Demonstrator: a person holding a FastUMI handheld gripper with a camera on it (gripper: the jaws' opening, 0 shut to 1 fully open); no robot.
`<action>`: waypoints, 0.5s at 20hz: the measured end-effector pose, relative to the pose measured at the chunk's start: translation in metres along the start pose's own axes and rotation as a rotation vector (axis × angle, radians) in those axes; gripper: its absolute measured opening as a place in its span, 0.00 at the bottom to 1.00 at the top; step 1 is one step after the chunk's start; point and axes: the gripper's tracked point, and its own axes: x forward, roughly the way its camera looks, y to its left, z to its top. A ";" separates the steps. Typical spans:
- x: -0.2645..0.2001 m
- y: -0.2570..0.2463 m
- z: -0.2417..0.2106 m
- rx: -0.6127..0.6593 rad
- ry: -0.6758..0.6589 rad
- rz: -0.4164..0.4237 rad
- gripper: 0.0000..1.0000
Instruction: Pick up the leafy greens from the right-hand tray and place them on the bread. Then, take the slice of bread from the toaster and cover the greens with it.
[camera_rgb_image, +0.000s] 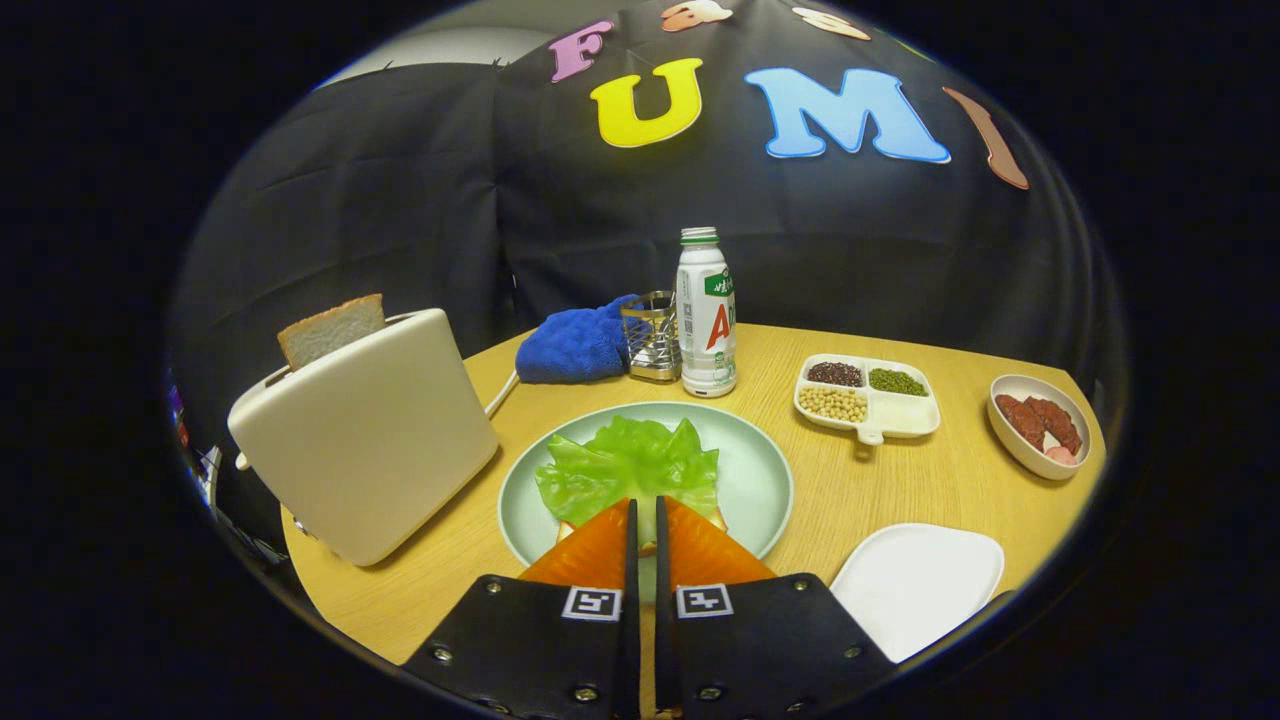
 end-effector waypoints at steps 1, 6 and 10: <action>-0.001 -0.002 0.001 -0.005 0.000 -0.012 0.09; -0.009 -0.001 -0.004 0.016 0.010 -0.002 0.33; -0.029 -0.005 0.013 0.011 -0.069 -0.039 0.42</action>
